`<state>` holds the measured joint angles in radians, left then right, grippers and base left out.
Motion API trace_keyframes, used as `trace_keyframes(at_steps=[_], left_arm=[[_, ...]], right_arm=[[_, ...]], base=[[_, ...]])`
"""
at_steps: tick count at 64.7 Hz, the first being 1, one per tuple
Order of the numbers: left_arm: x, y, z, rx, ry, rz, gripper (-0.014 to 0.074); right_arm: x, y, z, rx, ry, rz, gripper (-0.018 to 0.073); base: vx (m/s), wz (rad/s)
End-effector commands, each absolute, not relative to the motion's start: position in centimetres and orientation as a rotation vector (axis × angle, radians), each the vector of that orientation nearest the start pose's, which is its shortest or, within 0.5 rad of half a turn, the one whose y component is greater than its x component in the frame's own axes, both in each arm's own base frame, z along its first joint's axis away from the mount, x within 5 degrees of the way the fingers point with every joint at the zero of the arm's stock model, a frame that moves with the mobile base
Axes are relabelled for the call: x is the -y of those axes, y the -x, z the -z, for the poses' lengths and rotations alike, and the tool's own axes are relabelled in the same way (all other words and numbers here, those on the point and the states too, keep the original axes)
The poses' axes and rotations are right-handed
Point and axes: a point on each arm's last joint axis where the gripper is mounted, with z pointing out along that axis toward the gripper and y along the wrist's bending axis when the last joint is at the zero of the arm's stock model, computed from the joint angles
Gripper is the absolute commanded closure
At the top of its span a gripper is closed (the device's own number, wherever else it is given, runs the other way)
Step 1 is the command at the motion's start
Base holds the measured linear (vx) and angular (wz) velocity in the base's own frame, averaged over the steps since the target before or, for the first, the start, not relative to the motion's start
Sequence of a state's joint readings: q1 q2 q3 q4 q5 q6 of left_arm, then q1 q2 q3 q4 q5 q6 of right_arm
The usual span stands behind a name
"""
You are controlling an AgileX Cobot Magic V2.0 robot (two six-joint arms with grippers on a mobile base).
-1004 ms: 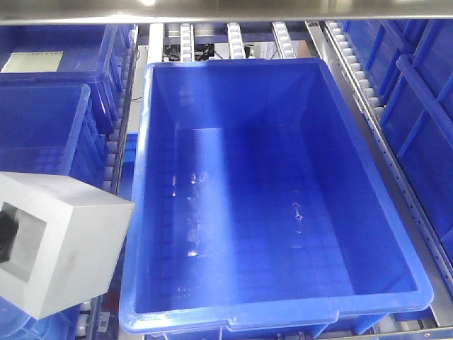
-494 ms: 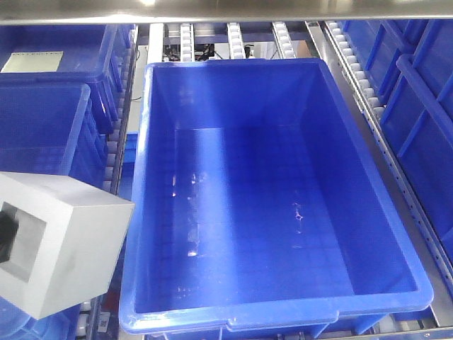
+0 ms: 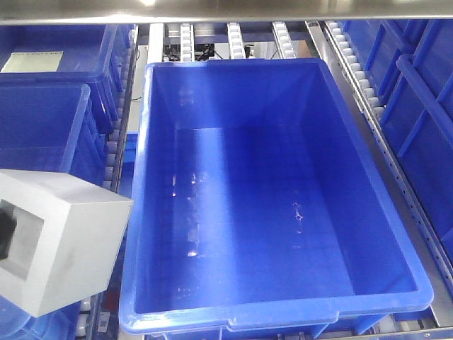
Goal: Sort gray base to blue bin
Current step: 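Swing the left gripper with the gray block over the blue bin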
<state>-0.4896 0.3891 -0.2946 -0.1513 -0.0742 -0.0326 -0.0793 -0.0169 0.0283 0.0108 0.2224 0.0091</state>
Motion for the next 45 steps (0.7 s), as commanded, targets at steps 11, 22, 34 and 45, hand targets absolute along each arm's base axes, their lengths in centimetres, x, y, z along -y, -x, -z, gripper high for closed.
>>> trace_keyframes(at_steps=[11, 22, 34, 45], left_arm=[[4.3, -8.5, -31.8, -1.373, -0.203, 0.541, 0.0448], [5.5, -10.5, -33.2, -1.410, -0.260, 0.494, 0.0447], [7.7, -13.4, -34.4, -1.442, -0.289, 0.512, 0.0443], [12.1, -15.0, -35.1, -1.396, -0.394, 0.642, 0.0440]], right_arm=[[0.4, -5.6, -19.1, -1.643, -0.070, 0.056, 0.0564], [0.4, -5.6, -19.1, -1.643, -0.070, 0.056, 0.0564], [0.4, -5.6, -19.1, -1.643, -0.070, 0.056, 0.0564], [0.4, -5.6, -19.1, -1.643, -0.070, 0.056, 0.0564]], base=[[0.00, 0.00], [0.00, 0.00], [0.00, 0.00], [0.00, 0.00]])
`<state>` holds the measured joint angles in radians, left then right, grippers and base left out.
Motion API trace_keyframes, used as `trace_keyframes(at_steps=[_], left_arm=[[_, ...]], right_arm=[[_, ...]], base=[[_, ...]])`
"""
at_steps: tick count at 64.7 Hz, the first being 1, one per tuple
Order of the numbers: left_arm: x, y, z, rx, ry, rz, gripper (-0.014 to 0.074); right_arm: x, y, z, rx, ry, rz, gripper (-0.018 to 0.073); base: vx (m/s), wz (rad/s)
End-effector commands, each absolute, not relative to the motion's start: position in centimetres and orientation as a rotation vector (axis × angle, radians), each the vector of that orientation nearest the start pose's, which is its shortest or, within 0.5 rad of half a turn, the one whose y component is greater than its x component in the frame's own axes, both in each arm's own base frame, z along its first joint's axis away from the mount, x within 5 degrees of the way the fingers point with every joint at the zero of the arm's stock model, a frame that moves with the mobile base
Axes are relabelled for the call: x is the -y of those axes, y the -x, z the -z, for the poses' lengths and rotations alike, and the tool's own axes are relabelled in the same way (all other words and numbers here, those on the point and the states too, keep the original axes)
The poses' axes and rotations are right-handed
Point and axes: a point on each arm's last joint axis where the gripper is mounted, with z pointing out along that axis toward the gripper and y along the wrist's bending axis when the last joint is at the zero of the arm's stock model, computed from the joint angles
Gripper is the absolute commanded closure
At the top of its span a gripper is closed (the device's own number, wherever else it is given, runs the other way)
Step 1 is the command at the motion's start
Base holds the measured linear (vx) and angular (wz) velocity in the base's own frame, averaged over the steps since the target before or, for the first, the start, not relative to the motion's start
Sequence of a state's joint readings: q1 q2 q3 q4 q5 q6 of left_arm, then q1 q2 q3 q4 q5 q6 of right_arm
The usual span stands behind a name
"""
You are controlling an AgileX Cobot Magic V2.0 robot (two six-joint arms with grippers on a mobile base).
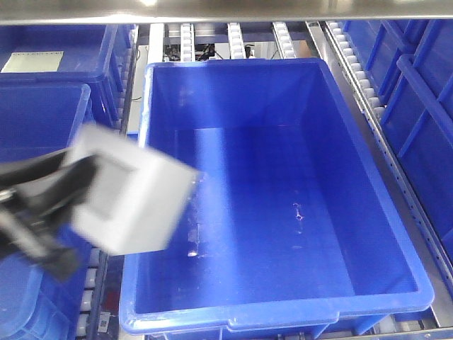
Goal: Sort gray base to blue bin
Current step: 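Swing the left gripper with the gray block over the blue bin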
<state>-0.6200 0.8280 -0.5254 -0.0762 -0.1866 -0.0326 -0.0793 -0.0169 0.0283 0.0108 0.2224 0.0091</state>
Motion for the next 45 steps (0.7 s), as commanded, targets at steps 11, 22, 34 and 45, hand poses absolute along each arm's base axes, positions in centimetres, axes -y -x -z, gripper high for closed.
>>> trace_keyframes(at_steps=[11, 22, 34, 45], left_arm=[[17.8, -16.7, -34.2, -1.457, -0.520, 0.730, 0.0432], [23.1, -19.9, -33.2, -1.570, -0.597, 0.730, 0.0430], [27.6, -23.5, -32.1, -1.730, -0.671, 0.689, 0.0430], [30.1, -25.7, -30.1, -1.848, -0.723, 0.651, 0.0430]], right_arm=[[0.4, -5.6, -19.1, -1.643, -0.070, 0.056, 0.0564], [0.4, -5.6, -19.1, -1.643, -0.070, 0.056, 0.0564], [0.4, -5.6, -19.1, -1.643, -0.070, 0.056, 0.0564], [0.4, -5.6, -19.1, -1.643, -0.070, 0.056, 0.0564]], base=[[0.00, 0.00], [0.00, 0.00], [0.00, 0.00], [0.00, 0.00]])
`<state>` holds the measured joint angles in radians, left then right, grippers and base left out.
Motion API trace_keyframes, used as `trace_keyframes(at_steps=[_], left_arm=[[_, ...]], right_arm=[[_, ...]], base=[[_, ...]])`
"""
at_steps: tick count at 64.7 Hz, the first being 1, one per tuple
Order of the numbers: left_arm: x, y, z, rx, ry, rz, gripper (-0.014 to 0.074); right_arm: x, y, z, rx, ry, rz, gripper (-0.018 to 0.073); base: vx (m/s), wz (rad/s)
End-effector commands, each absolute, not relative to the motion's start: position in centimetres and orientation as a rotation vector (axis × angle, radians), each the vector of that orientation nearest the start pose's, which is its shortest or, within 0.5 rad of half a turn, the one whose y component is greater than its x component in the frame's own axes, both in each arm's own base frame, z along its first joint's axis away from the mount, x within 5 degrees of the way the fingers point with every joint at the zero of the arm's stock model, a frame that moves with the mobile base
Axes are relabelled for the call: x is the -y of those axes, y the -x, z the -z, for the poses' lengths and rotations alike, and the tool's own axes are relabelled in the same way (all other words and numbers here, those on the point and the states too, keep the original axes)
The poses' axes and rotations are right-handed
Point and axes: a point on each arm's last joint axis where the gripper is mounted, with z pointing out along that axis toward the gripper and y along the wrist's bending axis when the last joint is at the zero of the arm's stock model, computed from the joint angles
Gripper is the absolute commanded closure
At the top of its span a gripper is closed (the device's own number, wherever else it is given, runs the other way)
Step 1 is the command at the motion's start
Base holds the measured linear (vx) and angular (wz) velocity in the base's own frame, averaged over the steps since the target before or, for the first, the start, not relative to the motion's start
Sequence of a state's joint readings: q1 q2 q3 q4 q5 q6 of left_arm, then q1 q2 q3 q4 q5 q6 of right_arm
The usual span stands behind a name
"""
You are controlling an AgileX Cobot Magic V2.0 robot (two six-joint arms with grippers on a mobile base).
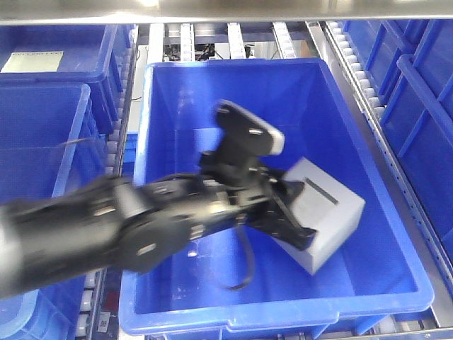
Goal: Sort gray base to blue bin
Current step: 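Swing the left gripper with the gray block over the blue bin, then lower the gray block into the bin and open the left gripper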
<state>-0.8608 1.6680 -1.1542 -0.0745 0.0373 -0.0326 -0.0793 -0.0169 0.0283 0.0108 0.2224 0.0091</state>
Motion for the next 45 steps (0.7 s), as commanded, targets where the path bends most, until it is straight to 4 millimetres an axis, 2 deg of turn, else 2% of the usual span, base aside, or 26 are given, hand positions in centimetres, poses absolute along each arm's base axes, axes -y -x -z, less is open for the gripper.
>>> trace_keyframes(at_steps=[1, 21, 38, 45], left_arm=[[30.4, -25.9, -29.8, -1.853, -0.725, 0.649, 0.0430], [31.7, -27.0, -25.1, -1.984, -0.778, 0.598, 0.0415], [32.1, -27.5, -22.9, -2.037, -0.793, 0.574, 0.0339], [32.1, -27.5, -22.7, -2.042, -0.795, 0.572, 0.0286]], right_arm=[[0.4, -5.6, -19.1, -1.643, -0.070, 0.056, 0.0564], [0.4, -5.6, -19.1, -1.643, -0.070, 0.056, 0.0564], [0.4, -5.6, -19.1, -1.643, -0.070, 0.056, 0.0564], [0.4, -5.6, -19.1, -1.643, -0.070, 0.056, 0.0564]], base=[[0.00, 0.00], [0.00, 0.00], [0.00, 0.00], [0.00, 0.00]])
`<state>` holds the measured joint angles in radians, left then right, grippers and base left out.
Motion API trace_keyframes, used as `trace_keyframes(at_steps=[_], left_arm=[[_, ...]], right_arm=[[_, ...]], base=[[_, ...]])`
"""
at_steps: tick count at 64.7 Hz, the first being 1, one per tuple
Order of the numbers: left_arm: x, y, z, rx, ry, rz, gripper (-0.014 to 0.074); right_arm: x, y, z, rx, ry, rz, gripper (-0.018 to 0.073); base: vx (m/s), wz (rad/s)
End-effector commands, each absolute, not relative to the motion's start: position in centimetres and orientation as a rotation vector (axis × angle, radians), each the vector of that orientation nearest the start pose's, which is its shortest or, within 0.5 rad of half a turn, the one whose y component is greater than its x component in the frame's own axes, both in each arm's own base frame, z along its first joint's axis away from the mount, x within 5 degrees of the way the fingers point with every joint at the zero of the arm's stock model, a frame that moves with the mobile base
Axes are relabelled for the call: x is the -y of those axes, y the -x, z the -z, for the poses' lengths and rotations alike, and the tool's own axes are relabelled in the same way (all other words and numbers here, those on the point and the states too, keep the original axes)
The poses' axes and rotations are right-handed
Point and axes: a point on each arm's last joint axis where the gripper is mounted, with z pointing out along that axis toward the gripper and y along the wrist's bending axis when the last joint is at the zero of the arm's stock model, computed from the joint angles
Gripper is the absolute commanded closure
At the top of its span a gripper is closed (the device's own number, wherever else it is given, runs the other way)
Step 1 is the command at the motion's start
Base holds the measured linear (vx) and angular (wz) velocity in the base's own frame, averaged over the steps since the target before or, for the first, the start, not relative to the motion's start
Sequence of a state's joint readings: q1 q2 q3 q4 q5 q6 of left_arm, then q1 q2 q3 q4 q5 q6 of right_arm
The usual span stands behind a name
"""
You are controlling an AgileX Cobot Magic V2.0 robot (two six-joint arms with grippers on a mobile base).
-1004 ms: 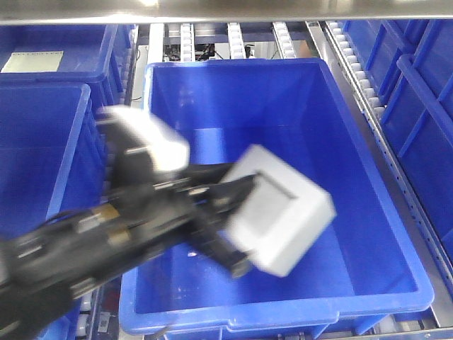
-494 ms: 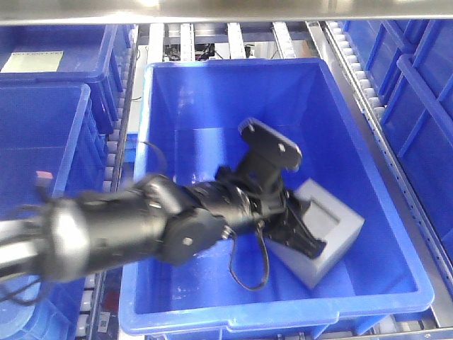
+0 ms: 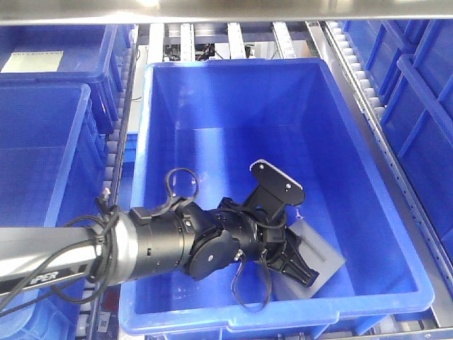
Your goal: Sort gray base to blue bin
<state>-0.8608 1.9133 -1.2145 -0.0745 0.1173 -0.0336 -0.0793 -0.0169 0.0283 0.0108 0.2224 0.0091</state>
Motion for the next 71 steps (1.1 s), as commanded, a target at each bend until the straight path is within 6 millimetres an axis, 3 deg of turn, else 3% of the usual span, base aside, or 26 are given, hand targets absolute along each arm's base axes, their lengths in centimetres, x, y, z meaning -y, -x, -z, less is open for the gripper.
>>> trace_keyframes(at_steps=[1, 12, 21, 28, 34, 36, 46, 71], left_arm=[[32.1, -27.5, -22.7, -2.042, -0.795, 0.572, 0.0279], [32.1, -27.5, -22.8, -2.039, -0.793, 0.573, 0.0232], [31.7, -27.1, -24.1, -2.062, -0.734, 0.616, 0.0255], [31.1, -26.5, -25.9, -2.058, -0.725, 0.630, 0.0372], [30.2, -25.8, -27.6, -2.012, -0.708, 0.650, 0.0549], [29.7, -25.3, -28.2, -1.991, -0.701, 0.657, 0.0605], [26.6, -22.7, -29.7, -1.941, -0.680, 0.675, 0.0603], [15.6, -13.4, -31.3, -1.766, -0.612, 0.742, 0.0603]], right_arm=[[0.4, -5.6, -19.1, -1.643, -0.070, 0.056, 0.0564], [0.4, -5.6, -19.1, -1.643, -0.070, 0.056, 0.0564], [0.4, -5.6, -19.1, -1.643, -0.070, 0.056, 0.0564], [0.4, -5.6, -19.1, -1.643, -0.070, 0.056, 0.0564], [0.4, -5.6, -19.1, -1.643, -0.070, 0.056, 0.0564], [0.4, -5.6, -19.1, -1.643, -0.070, 0.056, 0.0564], [0.4, -5.6, -19.1, -1.643, -0.070, 0.056, 0.0564], [0.4, -5.6, -19.1, -1.643, -0.070, 0.056, 0.0564]], base=[[0.00, 0.00], [0.00, 0.00], [0.00, 0.00], [0.00, 0.00], [0.00, 0.00], [0.00, 0.00], [0.00, 0.00], [0.00, 0.00]])
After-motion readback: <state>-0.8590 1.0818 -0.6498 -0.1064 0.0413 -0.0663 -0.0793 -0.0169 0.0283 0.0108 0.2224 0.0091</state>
